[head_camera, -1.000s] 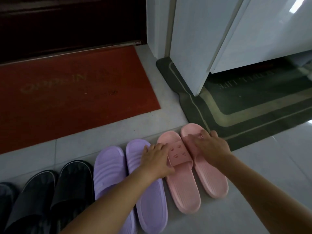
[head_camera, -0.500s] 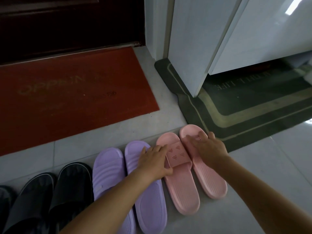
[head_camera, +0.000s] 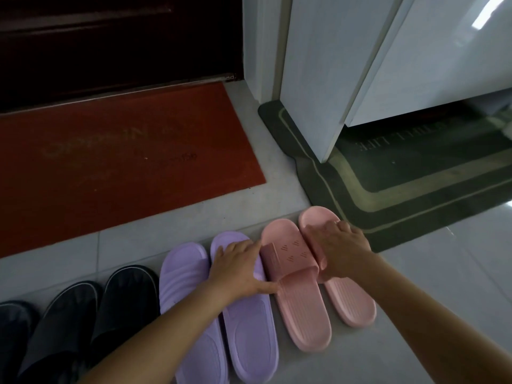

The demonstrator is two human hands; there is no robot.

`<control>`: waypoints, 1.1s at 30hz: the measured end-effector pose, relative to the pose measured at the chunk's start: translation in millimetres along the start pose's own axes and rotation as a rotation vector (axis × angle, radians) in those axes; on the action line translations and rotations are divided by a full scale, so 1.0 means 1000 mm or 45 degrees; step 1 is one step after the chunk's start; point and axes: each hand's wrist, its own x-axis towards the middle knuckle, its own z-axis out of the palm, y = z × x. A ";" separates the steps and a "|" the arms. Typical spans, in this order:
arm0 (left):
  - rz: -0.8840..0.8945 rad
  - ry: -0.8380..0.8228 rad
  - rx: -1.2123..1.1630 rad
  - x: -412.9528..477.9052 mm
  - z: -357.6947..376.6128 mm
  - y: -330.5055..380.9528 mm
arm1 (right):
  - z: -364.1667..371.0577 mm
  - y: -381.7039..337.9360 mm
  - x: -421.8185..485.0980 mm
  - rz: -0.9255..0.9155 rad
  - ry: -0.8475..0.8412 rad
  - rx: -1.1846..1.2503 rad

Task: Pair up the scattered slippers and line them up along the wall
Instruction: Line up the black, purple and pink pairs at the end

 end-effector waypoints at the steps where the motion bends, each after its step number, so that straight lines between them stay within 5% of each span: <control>1: -0.016 -0.018 0.020 -0.005 -0.002 -0.008 | -0.001 -0.002 0.000 -0.049 0.017 -0.006; 5: -0.048 -0.125 0.111 -0.024 -0.008 -0.044 | 0.000 -0.018 0.004 -0.309 0.056 0.009; 11: -0.057 -0.109 0.048 -0.037 -0.013 -0.054 | -0.001 -0.031 0.012 -0.352 0.006 -0.103; 19: -0.051 -0.149 0.176 -0.063 -0.015 -0.093 | -0.007 0.021 0.006 0.101 -0.176 -0.152; 33: -0.088 -0.047 0.148 -0.064 -0.009 -0.090 | 0.001 0.024 0.010 0.006 -0.093 -0.093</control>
